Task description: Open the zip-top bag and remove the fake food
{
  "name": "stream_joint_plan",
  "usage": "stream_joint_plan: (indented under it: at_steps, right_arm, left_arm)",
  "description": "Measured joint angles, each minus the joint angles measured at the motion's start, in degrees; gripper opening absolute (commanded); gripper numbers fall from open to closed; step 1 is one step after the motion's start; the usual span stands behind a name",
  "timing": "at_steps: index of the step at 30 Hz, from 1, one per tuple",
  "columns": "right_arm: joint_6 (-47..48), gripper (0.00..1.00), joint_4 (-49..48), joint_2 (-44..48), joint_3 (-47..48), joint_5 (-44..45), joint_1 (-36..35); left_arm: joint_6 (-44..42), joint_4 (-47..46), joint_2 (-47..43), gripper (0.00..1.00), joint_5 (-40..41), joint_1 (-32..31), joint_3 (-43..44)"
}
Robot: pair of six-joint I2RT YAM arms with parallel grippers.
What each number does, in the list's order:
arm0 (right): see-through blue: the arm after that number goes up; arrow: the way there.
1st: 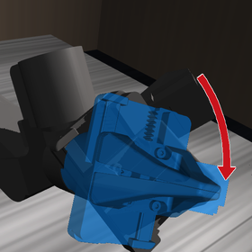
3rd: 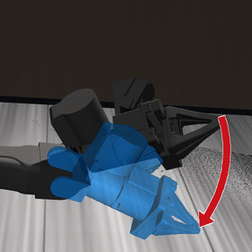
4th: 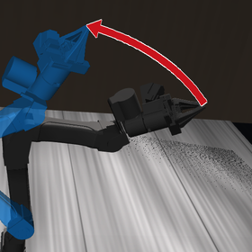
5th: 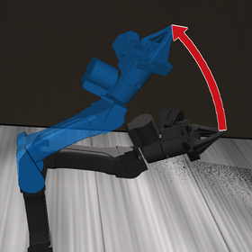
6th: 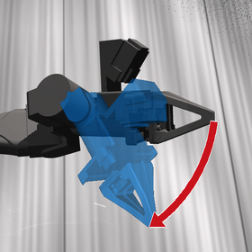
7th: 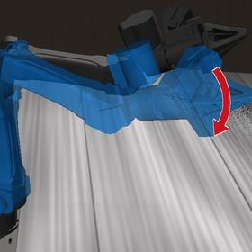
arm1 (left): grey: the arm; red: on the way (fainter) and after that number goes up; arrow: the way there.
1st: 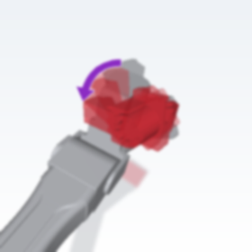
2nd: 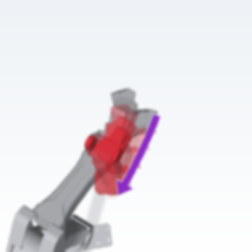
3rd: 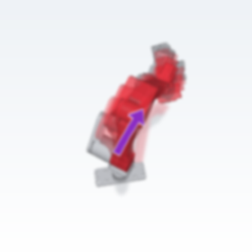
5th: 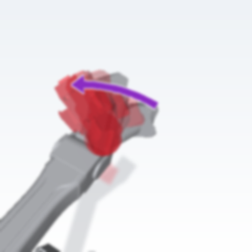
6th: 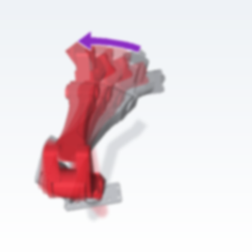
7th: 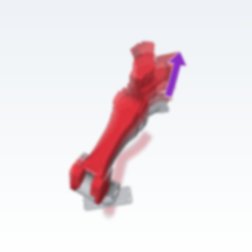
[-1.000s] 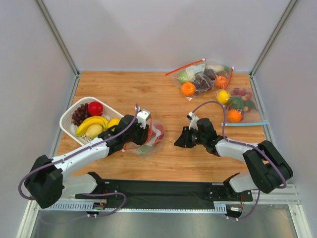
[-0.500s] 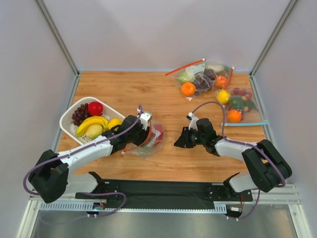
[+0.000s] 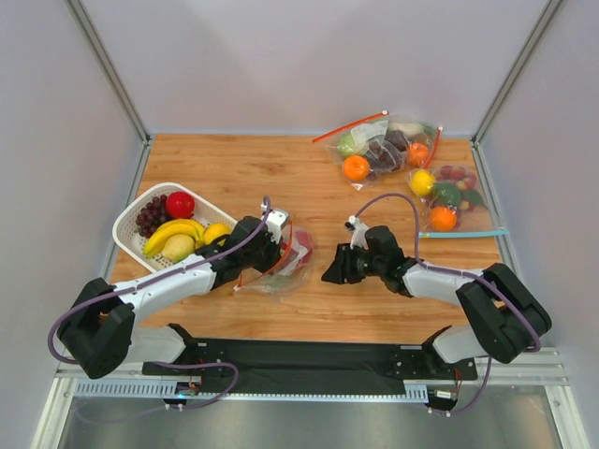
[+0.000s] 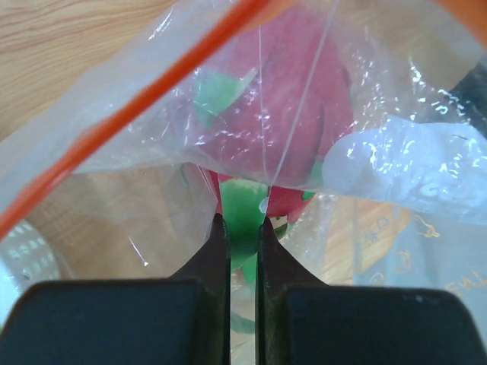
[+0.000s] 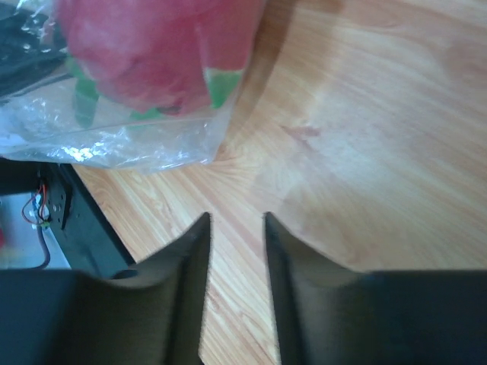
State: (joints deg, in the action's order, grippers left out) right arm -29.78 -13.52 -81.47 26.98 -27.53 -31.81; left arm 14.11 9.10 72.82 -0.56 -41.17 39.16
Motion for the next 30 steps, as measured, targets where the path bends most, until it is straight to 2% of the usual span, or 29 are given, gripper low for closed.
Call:
stream_joint_plan:
  at_steps: [3,8,10,11,18,19,20,21,30]
  right_arm:
    - [-0.2,0.52,-0.7,-0.1,0.0,-0.5,-2.4]
    - [-1.0,0.63,-5.0,-1.9,0.0,-1.2,-5.4]
    - [-1.3,0.64,-6.6,-2.8,0.0,-1.2,-5.9]
    - [-1.5,0.69,-7.5,-3.1,0.0,-1.2,-6.0]
    - [-1.7,0.73,-12.6,-4.8,0.0,-0.3,-6.0]
    - [-1.7,0.77,-12.9,-5.0,0.0,0.0,-6.0]
    - [-1.7,0.87,-13.3,-5.3,0.0,0.2,-6.0]
    - [-1.6,0.92,-13.7,-5.5,0.0,0.6,-6.0]
    - [-1.6,0.98,-17.7,-7.7,-0.4,0.8,-6.6]
  left_arm:
    - [2.5,-2.1,0.0,0.0,-1.3,0.0,-0.5]
    - [10.3,-8.7,0.0,0.0,-3.6,0.0,-3.4]
    - [13.6,-10.7,0.0,0.0,-4.0,0.0,-4.2]
    - [15.2,-11.5,0.0,0.0,-4.0,0.0,-4.4]
    - [25.6,-17.8,0.0,0.0,-3.0,0.0,-6.3]
    - [27.3,-18.9,0.0,0.0,-2.6,0.0,-6.9]
    - [28.8,-19.9,-0.1,0.0,-2.2,0.0,-7.5]
    - [30.0,-20.7,-0.1,0.0,-1.9,0.0,-8.0]
    - [39.9,-25.7,-1.1,0.0,2.1,0.0,-11.7]
